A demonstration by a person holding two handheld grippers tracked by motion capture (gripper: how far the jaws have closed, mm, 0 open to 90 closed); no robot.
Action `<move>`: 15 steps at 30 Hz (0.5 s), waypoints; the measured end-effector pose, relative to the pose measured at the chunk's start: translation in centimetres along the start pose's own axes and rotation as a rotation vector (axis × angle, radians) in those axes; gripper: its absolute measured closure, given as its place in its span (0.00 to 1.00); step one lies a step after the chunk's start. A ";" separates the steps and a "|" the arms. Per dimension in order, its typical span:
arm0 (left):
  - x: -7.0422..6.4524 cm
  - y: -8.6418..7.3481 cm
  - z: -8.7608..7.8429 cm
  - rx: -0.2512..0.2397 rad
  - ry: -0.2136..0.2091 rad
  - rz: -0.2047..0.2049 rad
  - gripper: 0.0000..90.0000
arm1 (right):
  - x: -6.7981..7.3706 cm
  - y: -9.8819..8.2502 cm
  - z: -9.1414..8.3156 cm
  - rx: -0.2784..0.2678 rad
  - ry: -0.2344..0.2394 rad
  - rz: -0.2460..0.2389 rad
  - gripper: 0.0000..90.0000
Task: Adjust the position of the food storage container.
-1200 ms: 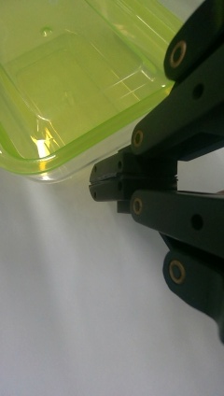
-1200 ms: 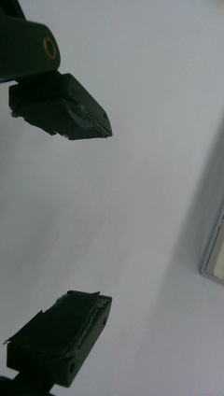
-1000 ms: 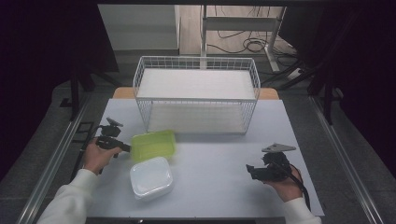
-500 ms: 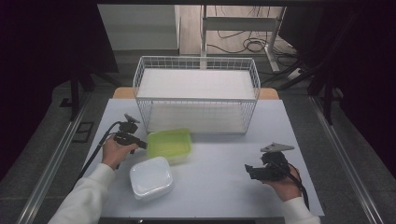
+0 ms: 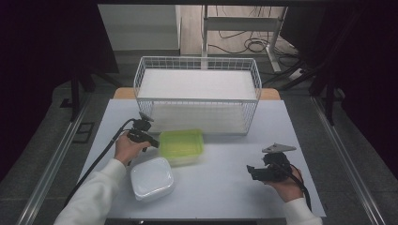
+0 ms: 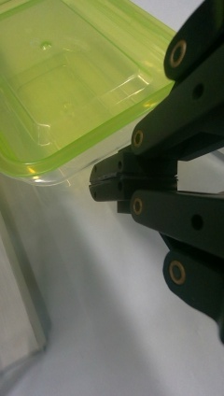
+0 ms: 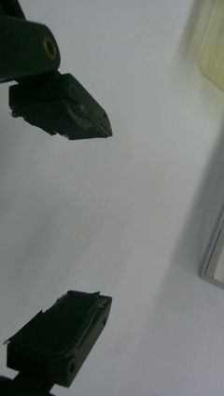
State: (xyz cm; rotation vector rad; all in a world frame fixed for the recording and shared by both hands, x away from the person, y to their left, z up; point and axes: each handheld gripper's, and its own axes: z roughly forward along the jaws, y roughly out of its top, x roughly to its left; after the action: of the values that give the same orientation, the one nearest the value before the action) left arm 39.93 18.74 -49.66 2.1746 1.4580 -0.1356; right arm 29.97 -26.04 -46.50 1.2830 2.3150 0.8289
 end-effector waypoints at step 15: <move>-0.5 0.5 -0.1 -0.006 0.011 0.041 0.99 | 0.0 0.0 0.1 0.005 -0.002 -0.011 0.18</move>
State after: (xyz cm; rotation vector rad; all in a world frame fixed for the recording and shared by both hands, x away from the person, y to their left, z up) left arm 40.13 18.21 -49.17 2.2019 1.4174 -0.1055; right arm 30.00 -26.00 -46.59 1.2718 2.3220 0.8187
